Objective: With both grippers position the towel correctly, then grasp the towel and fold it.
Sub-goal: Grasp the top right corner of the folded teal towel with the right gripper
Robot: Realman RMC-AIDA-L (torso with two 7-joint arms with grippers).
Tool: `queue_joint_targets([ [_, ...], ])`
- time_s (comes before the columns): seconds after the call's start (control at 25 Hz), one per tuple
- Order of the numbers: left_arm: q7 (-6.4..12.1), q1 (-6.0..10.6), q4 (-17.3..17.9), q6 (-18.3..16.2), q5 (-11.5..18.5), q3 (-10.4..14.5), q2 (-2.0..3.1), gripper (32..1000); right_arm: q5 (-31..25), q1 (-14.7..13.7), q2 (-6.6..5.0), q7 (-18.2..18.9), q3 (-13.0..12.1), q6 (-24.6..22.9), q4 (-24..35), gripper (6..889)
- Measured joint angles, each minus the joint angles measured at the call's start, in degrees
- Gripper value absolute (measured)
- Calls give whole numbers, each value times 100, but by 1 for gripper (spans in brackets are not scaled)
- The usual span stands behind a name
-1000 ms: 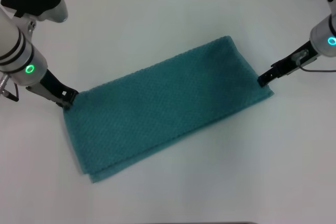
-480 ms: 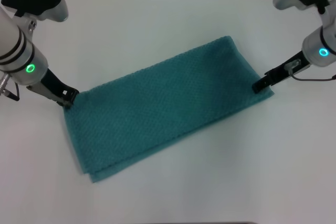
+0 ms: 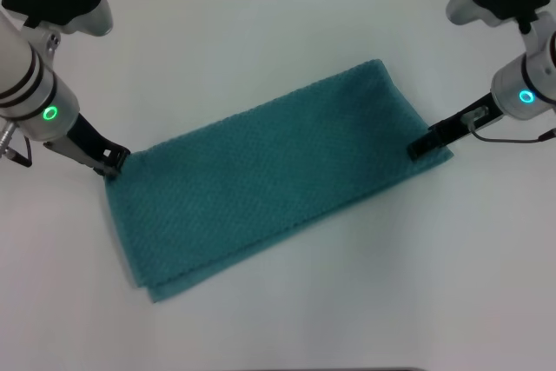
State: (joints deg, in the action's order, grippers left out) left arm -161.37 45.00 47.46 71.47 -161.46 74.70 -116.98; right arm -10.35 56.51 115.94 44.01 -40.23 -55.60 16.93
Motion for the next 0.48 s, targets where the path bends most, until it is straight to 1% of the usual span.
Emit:
queue_joint_targets([
  [0.36,4,0,0,-2,6,0,0,97,-19,-58,-1,13,-2,111,-38,827],
  [0.48,6,7,0,-2,8,0,0,97,-20,-72,27,40,1,117,-45,817],
])
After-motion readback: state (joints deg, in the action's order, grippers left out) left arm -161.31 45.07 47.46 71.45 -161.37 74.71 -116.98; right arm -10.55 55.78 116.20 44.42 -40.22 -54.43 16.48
